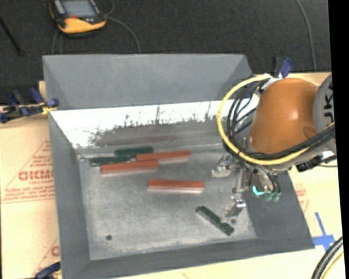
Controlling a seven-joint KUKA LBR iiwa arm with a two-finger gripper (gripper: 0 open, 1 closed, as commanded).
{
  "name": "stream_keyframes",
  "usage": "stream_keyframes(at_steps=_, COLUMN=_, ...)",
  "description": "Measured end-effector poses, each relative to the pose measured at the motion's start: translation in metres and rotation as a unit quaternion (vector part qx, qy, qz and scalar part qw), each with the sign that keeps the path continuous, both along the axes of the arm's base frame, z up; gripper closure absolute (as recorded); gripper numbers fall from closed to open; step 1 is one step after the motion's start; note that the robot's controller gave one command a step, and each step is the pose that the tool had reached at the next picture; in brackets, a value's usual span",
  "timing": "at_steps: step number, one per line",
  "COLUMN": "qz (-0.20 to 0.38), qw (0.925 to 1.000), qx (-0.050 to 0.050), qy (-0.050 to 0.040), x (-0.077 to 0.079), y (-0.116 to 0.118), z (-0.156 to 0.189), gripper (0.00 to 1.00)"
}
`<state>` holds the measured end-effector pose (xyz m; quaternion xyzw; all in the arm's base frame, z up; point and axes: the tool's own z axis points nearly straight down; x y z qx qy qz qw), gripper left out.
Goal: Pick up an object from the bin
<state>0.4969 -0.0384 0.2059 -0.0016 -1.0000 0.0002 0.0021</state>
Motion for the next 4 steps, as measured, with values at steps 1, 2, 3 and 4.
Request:
stream_keyframes(at_steps=1, qz=0.001, qw=1.0000, qx=0.000, qy=-0.0038, x=0.002, y=0.000, z=0.003, gripper=0.00)
stream_keyframes(at_steps=2, qz=0.035, qw=0.9994, qx=0.000, qy=-0.0070, x=0.015, y=-0.010, z=-0.041, gripper=0.00)
stream_keyframes(at_steps=3, qz=0.119, qw=0.9929, qx=0.000, qy=0.0014, x=-0.002, y=-0.005, z=-0.129, gripper=1.00)
stream_keyframes(at_steps=4, qz=0.119, qw=0.9929, qx=0.000, qy=0.0013, x=-0.002, y=-0.005, z=-0.129, gripper=1.00)
